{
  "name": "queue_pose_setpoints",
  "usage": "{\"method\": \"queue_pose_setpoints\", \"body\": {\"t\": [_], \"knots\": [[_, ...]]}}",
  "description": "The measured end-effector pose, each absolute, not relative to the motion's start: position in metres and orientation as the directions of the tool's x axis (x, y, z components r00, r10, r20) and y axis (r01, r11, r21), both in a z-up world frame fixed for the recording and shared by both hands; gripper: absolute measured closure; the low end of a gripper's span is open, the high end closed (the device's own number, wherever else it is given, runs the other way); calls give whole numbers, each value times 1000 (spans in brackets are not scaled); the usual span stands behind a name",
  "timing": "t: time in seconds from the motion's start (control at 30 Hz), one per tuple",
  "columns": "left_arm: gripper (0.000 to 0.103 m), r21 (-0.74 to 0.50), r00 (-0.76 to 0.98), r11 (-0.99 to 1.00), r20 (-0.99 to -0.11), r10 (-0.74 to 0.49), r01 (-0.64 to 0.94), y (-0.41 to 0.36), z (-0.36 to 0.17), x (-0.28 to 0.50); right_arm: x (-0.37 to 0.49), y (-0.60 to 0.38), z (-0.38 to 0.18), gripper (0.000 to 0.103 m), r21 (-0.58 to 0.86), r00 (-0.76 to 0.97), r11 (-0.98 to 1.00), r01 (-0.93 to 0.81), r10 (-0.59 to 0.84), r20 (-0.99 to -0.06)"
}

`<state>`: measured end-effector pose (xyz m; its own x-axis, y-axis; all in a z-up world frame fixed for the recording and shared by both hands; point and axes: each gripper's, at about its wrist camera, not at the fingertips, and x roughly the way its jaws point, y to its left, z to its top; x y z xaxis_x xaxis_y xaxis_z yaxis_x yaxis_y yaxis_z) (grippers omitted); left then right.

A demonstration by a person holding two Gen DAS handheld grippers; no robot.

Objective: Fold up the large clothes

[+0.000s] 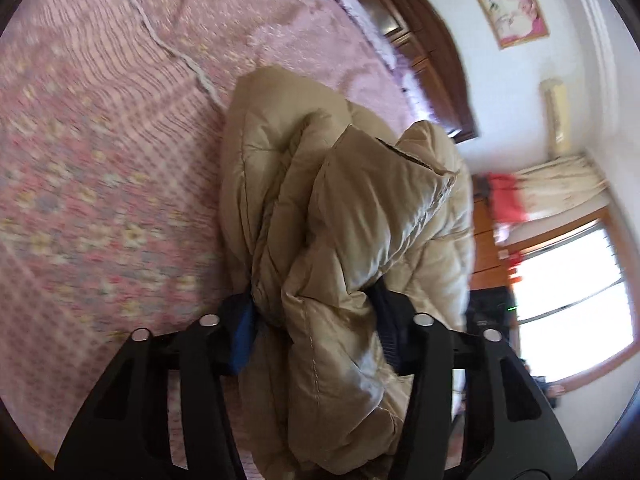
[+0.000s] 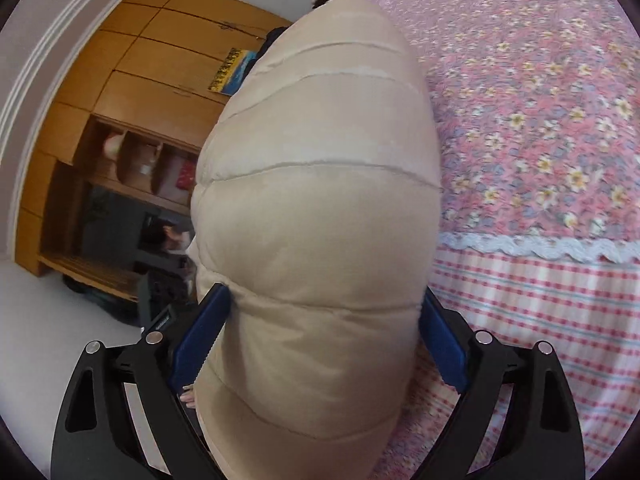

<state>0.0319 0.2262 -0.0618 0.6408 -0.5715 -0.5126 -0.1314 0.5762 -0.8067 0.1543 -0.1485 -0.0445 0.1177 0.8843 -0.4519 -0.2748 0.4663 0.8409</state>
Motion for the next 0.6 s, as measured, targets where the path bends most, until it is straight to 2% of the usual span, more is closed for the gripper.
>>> {"method": "queue_pose_setpoints", "body": {"t": [0.03,0.1,0.2,0.3,0.47,0.6], "knots": [[60,-832,648,543,-478,-593,-117,226,-64,33,156,-148,-43,21,846,117,455,-279,890,-441],[63,-856,654,509,-438,-617,-93,222,-64,38,158,-150,-39,34,864,118,418,-282,908,-401],[64,-876,651,482,-377,-659,-21,210,-53,56,160,-158,-26,44,875,137,376,-305,927,-350],[67,-878,625,474,-334,-706,66,188,-28,84,161,-170,-5,46,876,175,343,-340,938,-299],[68,-858,560,478,-306,-769,187,128,8,133,162,-211,46,46,820,298,392,-418,912,-284],[68,-819,493,536,-387,-779,204,69,4,149,158,-262,65,46,779,409,482,-402,855,-318]]}}
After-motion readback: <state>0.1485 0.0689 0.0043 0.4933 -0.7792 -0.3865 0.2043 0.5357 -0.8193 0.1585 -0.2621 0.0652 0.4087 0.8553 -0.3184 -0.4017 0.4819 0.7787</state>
